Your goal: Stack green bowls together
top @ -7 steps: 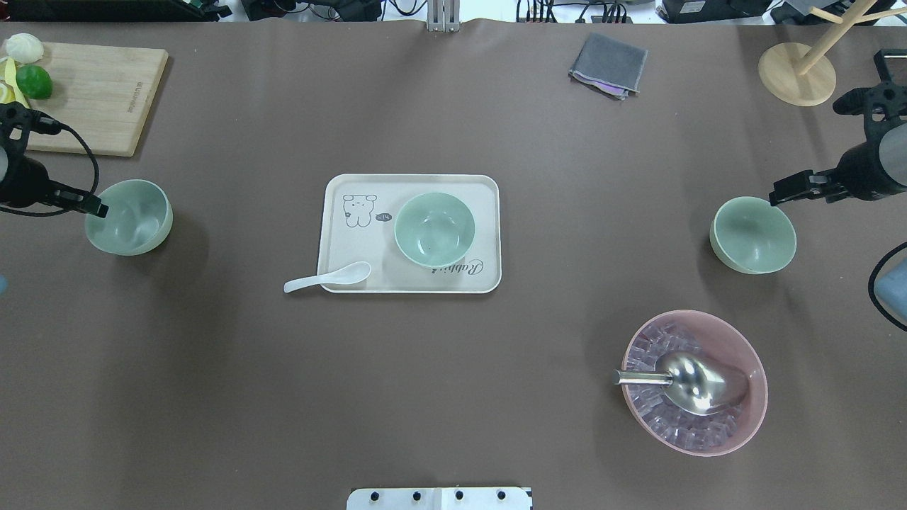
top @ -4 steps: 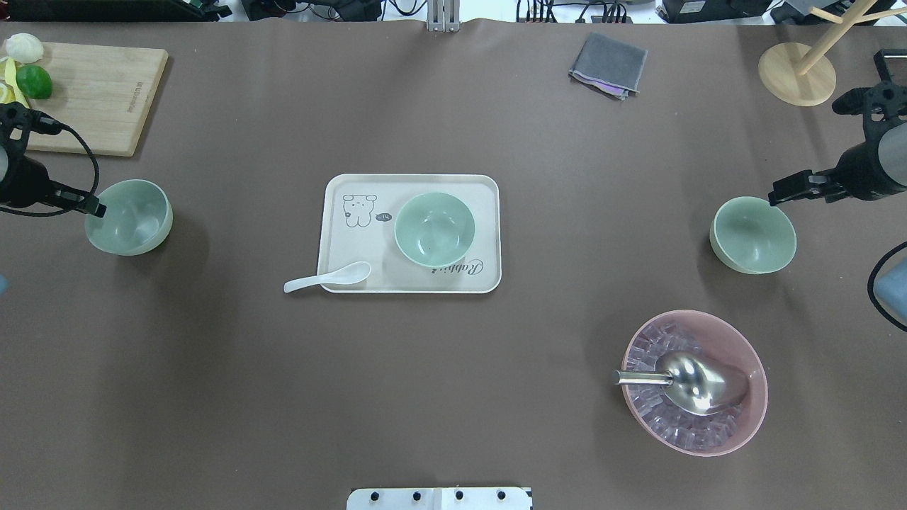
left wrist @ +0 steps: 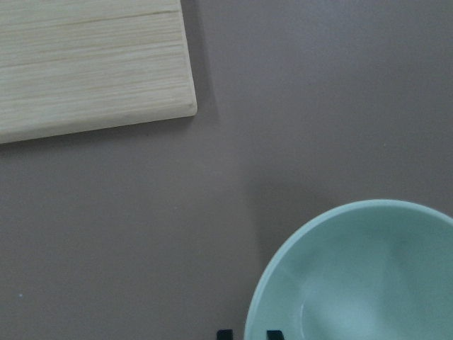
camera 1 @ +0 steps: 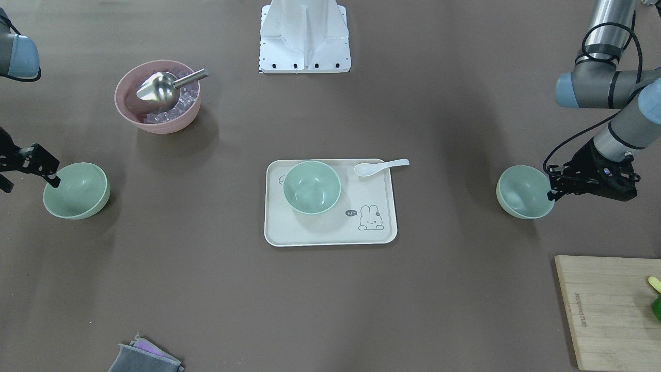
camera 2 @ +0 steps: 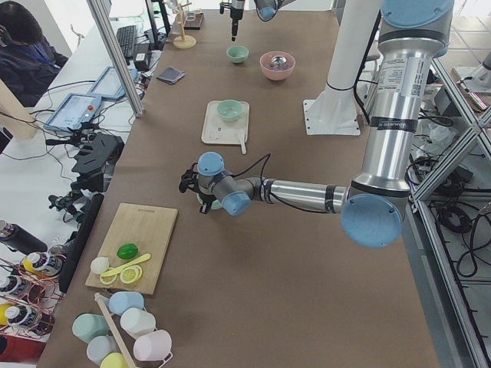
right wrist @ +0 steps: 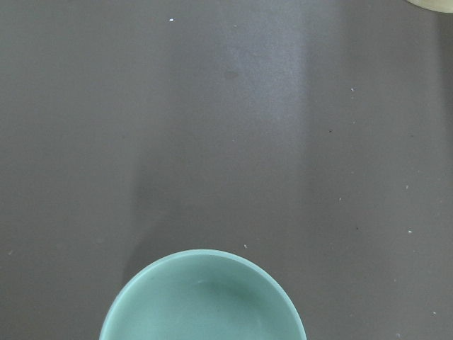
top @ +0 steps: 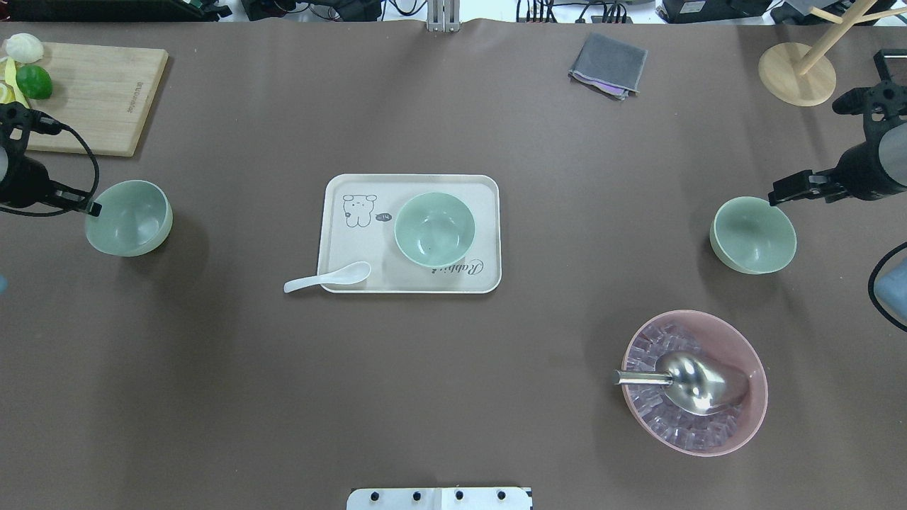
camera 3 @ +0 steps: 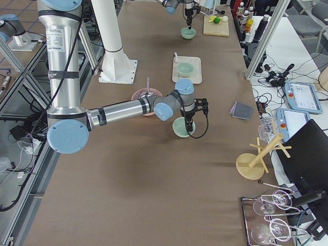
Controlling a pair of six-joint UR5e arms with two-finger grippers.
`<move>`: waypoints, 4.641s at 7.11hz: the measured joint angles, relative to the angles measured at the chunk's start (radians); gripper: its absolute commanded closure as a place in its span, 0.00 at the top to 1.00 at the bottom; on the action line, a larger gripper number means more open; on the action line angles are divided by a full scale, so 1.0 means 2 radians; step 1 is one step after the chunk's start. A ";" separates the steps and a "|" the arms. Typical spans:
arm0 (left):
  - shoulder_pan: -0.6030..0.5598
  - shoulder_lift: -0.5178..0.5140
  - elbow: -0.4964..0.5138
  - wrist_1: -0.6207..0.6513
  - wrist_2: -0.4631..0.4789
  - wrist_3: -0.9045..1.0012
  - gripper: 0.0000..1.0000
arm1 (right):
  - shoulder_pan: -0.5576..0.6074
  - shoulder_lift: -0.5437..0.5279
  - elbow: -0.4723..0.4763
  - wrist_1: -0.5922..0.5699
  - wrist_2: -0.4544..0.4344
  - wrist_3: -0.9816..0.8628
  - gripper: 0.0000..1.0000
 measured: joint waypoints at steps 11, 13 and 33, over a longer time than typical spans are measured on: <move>0.084 -0.205 -0.113 0.257 0.033 -0.124 0.00 | 0.000 -0.001 0.005 0.000 0.000 0.000 1.00; 0.132 -0.260 -0.103 0.296 0.059 -0.179 0.00 | 0.000 -0.001 0.005 0.001 0.000 0.000 1.00; 0.218 -0.323 -0.007 0.228 0.144 -0.288 0.00 | 0.000 -0.002 0.015 0.000 -0.003 0.000 1.00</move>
